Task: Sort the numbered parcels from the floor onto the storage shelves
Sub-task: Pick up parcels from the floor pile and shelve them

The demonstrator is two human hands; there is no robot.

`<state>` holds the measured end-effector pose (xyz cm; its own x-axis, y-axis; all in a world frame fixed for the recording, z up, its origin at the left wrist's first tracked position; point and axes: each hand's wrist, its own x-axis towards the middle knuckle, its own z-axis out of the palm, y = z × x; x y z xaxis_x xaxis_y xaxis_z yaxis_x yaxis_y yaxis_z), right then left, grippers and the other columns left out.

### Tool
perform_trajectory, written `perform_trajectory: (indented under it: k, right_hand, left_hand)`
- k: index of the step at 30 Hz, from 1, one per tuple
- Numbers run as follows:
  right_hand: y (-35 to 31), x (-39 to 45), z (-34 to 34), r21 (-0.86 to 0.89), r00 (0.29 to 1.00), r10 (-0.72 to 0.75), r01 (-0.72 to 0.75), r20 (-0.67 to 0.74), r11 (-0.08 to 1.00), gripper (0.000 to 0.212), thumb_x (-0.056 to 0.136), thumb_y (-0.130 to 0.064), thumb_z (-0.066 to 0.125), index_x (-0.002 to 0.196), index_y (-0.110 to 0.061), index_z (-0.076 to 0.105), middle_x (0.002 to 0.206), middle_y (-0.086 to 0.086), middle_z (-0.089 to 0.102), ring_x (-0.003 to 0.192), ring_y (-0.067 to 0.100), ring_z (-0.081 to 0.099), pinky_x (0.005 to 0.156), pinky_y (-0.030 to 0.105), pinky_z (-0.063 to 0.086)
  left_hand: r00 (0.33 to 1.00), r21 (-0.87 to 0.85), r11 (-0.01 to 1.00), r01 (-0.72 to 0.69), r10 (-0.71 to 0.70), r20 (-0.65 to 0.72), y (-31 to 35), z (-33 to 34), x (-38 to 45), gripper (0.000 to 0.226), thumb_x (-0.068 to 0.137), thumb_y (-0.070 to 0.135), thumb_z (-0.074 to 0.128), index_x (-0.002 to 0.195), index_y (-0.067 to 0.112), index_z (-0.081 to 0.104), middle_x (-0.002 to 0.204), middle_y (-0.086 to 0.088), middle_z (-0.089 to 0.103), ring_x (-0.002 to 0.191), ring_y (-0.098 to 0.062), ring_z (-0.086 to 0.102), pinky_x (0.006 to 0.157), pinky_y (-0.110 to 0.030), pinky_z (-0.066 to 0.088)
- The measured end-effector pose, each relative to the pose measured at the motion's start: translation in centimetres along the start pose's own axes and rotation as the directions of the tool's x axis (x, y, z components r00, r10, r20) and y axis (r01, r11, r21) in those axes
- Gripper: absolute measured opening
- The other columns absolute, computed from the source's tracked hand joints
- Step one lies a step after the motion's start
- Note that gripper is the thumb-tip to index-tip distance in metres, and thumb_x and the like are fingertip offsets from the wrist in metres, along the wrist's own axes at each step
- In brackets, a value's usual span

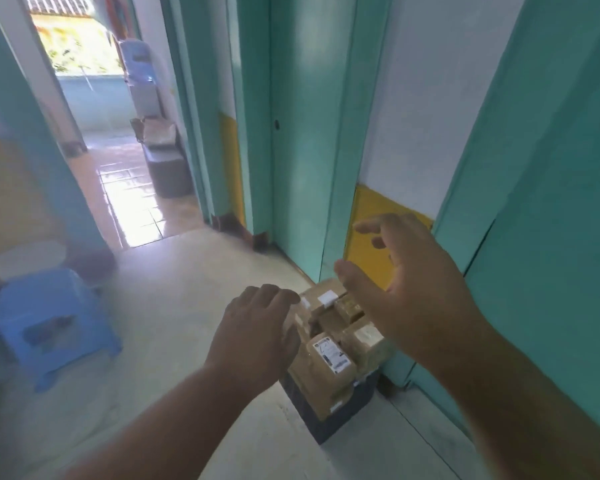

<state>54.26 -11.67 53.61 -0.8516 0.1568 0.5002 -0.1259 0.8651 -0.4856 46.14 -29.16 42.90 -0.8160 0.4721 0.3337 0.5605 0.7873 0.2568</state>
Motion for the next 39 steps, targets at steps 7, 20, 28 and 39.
perform_trajectory:
  k: [7,20,28,39]
  right_hand:
    - [8.1,9.1,2.9,-0.128,0.985,0.127,-0.142,-0.114,0.982,0.045,0.088,-0.05,0.058,0.127,-0.028,0.054,0.123,-0.011,0.054,0.107,0.003,0.05,0.08,0.024,0.036]
    - [23.5,23.1,15.4,-0.208,0.925,0.368,-0.381,-0.098,0.901,0.048,0.087,-0.052,0.055,0.124,-0.021,0.056,0.109,-0.009,0.052,0.098,0.005,0.05,0.075,0.005,0.034]
    - [30.1,26.2,26.3,-0.268,0.743,0.64,-0.668,-0.196,0.694,0.049,0.087,-0.046,0.058,0.125,-0.016,0.057,0.115,-0.002,0.058,0.102,0.008,0.053,0.076,0.007,0.038]
    - [42.2,20.9,39.1,-0.212,0.517,0.826,-0.853,-0.226,0.477,0.044,0.087,-0.042,0.065,0.121,-0.015,0.057,0.121,0.002,0.058,0.106,0.014,0.057,0.079,0.023,0.049]
  left_hand:
    - [0.981,-0.123,0.985,-0.119,0.136,0.138,-1.6,8.0,14.7,0.036,0.091,0.037,0.06,0.127,0.032,0.058,0.131,0.009,0.06,0.121,-0.018,0.053,0.102,-0.036,0.043]
    - [0.881,-0.22,0.963,-0.153,0.234,0.412,-7.4,24.6,35.2,0.042,0.095,0.034,0.057,0.136,0.033,0.05,0.142,0.012,0.051,0.13,-0.012,0.044,0.108,-0.033,0.037]
    - [0.628,-0.352,0.9,-0.259,0.433,0.646,-11.8,38.9,44.6,0.049,0.091,0.04,0.061,0.136,0.028,0.048,0.142,0.002,0.051,0.127,-0.023,0.049,0.104,-0.04,0.044]
    - [0.635,-0.018,0.963,-0.267,0.19,0.749,-15.4,55.7,43.2,0.076,0.081,0.067,0.059,0.142,0.026,0.039,0.152,-0.012,0.034,0.136,-0.035,0.038,0.108,-0.051,0.039]
